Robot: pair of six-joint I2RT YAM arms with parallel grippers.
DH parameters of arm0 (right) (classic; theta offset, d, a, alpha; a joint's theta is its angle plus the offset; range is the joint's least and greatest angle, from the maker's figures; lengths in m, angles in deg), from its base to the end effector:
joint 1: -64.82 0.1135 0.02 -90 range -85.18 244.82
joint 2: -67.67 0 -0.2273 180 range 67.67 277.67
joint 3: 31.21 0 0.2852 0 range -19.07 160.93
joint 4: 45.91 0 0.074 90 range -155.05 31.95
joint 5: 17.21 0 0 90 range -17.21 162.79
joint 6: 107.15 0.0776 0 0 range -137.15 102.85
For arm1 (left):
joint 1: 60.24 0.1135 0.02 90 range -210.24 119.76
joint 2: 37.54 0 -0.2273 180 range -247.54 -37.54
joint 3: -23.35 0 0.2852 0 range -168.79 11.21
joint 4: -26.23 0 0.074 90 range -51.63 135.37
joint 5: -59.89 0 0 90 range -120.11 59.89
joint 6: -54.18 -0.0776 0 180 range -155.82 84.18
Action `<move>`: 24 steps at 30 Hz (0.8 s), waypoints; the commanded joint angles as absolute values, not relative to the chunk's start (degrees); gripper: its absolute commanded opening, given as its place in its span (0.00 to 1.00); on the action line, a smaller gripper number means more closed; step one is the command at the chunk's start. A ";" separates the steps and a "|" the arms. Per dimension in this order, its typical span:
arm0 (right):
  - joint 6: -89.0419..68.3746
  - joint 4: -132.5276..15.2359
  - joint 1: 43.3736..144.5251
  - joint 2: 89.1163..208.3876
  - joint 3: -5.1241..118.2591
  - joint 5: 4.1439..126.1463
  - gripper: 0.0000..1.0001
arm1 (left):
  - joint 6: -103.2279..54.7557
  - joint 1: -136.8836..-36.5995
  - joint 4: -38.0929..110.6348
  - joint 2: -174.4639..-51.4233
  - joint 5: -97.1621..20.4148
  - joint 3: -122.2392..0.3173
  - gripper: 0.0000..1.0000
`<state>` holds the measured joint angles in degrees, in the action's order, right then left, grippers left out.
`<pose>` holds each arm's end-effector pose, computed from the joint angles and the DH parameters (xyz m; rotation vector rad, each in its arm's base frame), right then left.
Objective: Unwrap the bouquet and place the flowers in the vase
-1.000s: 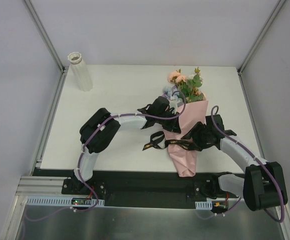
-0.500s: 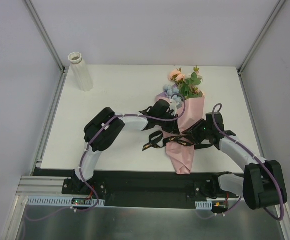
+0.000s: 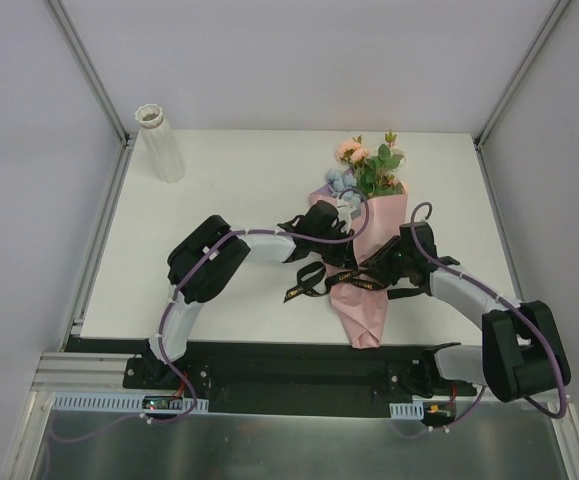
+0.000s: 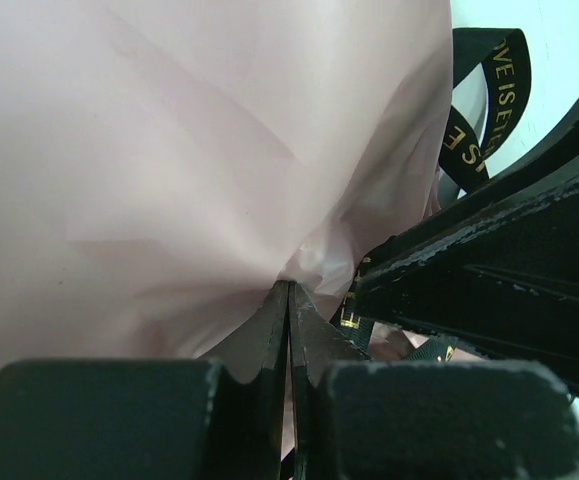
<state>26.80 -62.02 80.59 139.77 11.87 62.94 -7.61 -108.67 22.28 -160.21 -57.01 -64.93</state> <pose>0.2906 0.0959 0.0848 0.5132 2.4038 0.6885 0.3065 -0.3985 0.0712 0.7117 2.2031 -1.2443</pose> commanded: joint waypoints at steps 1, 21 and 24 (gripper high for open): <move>27.15 -58.31 82.14 141.76 14.24 64.08 0.33 | -7.34 -109.11 23.52 -160.67 -54.63 -63.76 0.00; 16.69 -82.04 82.66 123.58 36.82 74.26 0.01 | -4.88 -108.58 25.01 -164.10 -53.84 -65.17 0.00; 14.67 -85.55 82.58 119.62 41.30 77.09 0.01 | -4.88 -108.49 25.19 -164.54 -53.75 -65.61 0.00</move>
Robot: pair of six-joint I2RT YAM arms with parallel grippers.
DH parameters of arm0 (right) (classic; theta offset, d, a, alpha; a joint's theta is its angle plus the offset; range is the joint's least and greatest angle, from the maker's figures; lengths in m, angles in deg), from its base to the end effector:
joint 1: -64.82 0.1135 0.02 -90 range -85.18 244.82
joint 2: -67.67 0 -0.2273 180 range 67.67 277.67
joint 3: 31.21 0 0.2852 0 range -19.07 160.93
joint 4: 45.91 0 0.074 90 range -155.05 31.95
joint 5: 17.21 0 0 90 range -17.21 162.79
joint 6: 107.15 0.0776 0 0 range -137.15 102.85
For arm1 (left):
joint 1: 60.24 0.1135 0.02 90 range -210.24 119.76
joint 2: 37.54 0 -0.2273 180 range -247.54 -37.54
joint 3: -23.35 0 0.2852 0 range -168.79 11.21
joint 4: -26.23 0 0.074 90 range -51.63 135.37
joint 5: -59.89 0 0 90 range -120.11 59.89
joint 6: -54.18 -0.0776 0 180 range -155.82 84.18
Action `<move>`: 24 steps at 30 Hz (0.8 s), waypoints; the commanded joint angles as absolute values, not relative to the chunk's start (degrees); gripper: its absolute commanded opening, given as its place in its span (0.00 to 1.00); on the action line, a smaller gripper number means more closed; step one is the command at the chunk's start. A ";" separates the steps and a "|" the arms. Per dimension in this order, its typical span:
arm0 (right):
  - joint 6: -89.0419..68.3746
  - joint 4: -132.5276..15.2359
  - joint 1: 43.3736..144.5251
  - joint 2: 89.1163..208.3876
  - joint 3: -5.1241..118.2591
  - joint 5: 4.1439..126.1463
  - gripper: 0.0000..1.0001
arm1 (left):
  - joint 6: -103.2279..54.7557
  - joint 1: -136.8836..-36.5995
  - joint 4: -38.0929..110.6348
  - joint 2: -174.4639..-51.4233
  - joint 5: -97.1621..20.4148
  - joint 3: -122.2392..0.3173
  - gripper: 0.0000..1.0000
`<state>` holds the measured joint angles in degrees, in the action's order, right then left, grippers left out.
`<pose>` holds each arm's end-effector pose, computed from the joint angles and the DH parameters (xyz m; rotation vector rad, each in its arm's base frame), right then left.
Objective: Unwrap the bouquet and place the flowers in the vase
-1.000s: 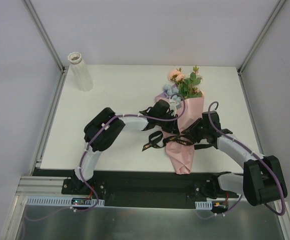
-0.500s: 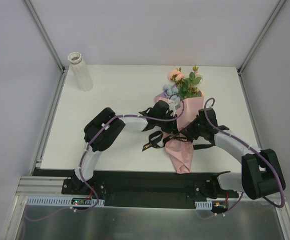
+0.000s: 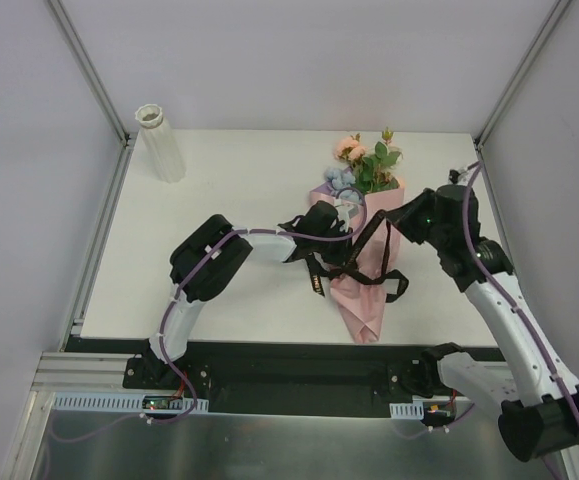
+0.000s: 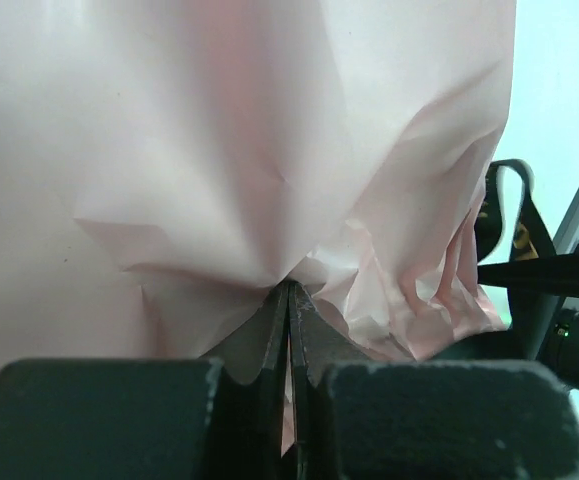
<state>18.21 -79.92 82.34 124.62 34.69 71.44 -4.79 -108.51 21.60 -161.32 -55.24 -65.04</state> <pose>0.2999 0.0966 0.2842 0.3044 2.0391 0.6059 0.3101 -0.3972 0.0635 0.6354 2.2394 -1.2341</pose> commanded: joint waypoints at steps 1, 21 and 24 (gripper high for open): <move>13.97 -86.69 82.66 118.05 42.62 77.61 0.01 | -4.88 -108.58 25.37 -164.63 -53.67 -65.70 0.00; 2.79 -72.40 82.66 131.46 100.98 60.77 0.01 | -5.41 -108.58 25.37 -164.28 -52.70 -64.90 0.00; 8.15 -68.34 82.66 137.42 107.56 54.17 0.01 | -5.58 -108.58 24.93 -163.66 -53.40 -64.73 0.00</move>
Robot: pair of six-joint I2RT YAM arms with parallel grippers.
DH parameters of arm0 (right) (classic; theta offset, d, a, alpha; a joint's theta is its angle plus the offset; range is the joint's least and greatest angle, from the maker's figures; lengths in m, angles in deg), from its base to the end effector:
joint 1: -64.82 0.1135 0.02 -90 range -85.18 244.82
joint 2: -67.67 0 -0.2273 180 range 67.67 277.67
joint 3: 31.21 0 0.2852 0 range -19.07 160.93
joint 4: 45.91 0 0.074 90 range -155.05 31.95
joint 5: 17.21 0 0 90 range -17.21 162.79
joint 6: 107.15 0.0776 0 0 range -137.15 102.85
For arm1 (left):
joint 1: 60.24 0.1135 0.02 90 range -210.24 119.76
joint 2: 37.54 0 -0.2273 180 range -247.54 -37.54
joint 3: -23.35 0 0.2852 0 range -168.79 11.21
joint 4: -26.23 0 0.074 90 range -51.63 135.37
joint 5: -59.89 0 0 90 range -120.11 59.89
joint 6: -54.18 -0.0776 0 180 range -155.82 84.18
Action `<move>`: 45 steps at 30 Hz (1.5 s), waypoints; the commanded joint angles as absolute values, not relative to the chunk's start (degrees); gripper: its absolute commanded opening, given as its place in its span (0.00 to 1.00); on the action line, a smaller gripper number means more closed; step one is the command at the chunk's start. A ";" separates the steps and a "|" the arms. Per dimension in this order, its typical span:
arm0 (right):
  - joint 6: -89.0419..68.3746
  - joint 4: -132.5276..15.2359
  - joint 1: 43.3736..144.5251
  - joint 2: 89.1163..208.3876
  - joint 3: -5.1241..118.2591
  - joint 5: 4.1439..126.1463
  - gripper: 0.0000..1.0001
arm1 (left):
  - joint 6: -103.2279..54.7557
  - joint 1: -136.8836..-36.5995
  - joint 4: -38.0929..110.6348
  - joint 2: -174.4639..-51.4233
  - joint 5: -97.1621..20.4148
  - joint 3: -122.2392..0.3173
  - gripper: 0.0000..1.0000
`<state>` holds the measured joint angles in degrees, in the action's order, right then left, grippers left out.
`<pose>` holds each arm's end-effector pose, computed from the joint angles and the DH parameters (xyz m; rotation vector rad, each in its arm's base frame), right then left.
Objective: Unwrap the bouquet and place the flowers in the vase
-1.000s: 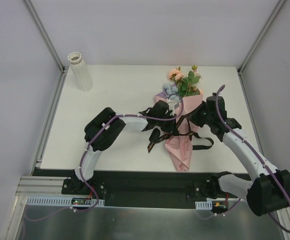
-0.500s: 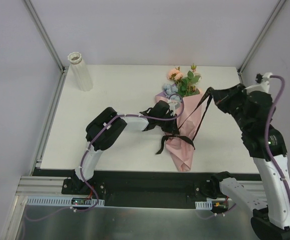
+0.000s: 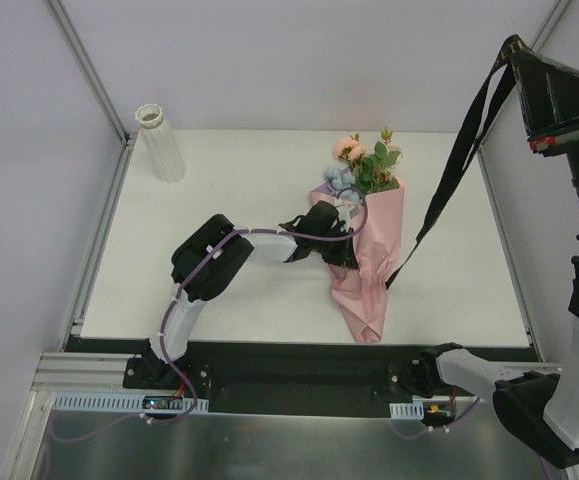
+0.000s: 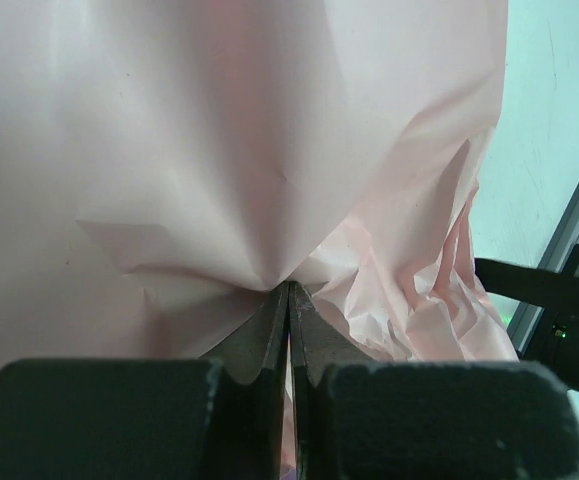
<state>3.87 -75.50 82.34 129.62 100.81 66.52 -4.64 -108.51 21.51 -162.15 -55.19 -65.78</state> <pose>0.1169 0.0458 0.6803 -0.0777 0.8842 0.6763 0.3118 -0.3990 0.0612 0.6321 2.2409 -1.2345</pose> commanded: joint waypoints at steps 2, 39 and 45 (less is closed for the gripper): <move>11.76 -68.33 82.75 140.61 111.60 50.03 0.01 | -5.49 -108.49 23.88 -162.26 -54.10 -63.94 0.00; 12.12 -69.04 110.88 147.74 84.29 46.77 0.01 | -18.14 -105.24 25.63 -87.00 -28.19 -27.11 0.99; 12.82 -69.04 111.40 146.34 83.50 47.12 0.01 | -16.83 -105.07 16.33 -94.82 -27.56 -28.96 0.91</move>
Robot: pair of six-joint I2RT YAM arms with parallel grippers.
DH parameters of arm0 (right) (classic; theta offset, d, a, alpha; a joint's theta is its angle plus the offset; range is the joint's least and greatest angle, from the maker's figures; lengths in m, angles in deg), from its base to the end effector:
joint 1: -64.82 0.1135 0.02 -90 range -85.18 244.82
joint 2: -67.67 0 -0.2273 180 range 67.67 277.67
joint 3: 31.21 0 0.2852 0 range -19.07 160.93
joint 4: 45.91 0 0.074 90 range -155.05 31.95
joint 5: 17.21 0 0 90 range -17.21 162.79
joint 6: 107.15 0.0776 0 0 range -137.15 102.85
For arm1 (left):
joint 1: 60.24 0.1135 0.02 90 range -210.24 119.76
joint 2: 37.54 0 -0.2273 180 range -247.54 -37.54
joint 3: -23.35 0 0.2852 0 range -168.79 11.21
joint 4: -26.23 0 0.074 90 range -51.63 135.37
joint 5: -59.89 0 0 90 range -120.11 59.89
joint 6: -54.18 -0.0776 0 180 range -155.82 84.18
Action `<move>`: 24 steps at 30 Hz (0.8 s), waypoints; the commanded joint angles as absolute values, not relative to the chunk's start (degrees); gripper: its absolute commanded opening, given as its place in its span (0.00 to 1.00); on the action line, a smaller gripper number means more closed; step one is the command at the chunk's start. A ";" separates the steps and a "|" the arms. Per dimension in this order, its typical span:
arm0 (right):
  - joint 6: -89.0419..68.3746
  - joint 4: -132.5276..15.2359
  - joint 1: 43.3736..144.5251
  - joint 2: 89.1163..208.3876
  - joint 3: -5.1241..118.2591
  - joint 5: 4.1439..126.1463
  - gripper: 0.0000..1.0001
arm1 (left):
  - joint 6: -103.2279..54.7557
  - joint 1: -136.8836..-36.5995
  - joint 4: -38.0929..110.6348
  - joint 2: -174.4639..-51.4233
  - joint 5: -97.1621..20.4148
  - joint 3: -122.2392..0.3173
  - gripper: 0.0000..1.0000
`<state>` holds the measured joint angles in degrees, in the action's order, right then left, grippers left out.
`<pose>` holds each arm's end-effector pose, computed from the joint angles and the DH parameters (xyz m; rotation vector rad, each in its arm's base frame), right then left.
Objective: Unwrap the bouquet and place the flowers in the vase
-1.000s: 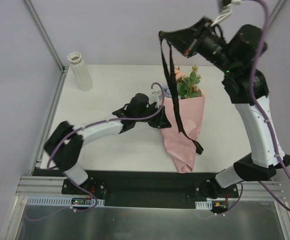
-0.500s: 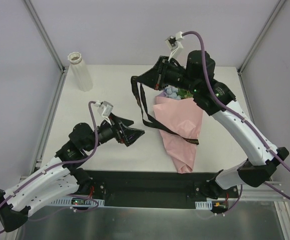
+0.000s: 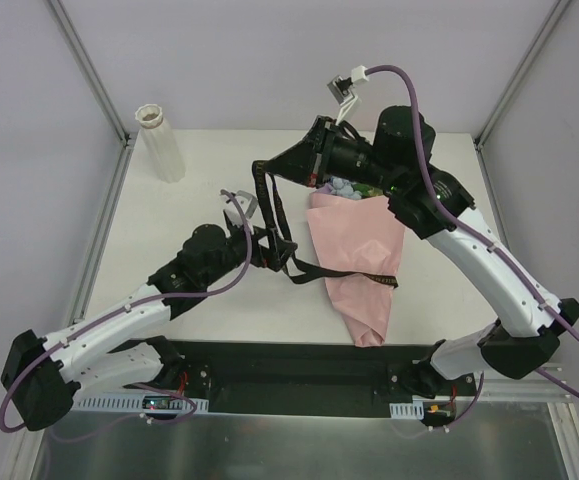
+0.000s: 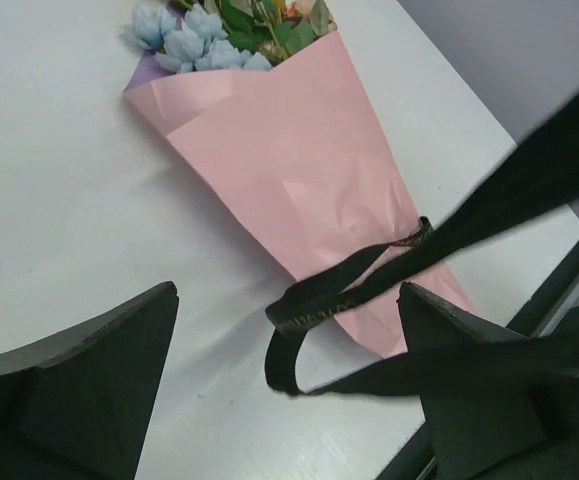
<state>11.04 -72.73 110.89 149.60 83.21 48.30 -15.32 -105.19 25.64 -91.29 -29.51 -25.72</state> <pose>0.2353 0.2906 0.5060 -0.6244 1.5137 1.3368 0.2278 -0.2262 0.2627 0.3548 1.6770 -0.8552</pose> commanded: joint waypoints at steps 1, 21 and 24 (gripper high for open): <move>12.91 -69.04 111.40 146.16 83.50 47.30 0.01 | -16.66 -105.15 15.10 -95.71 -28.69 -29.31 0.88; -8.53 -87.67 111.23 128.33 61.91 78.84 1.00 | -12.17 -69.68 53.12 -92.55 -28.00 -56.18 0.00; -10.29 -90.21 111.32 127.09 58.20 80.61 1.00 | -14.71 -60.61 59.54 -94.84 -26.78 -67.78 0.00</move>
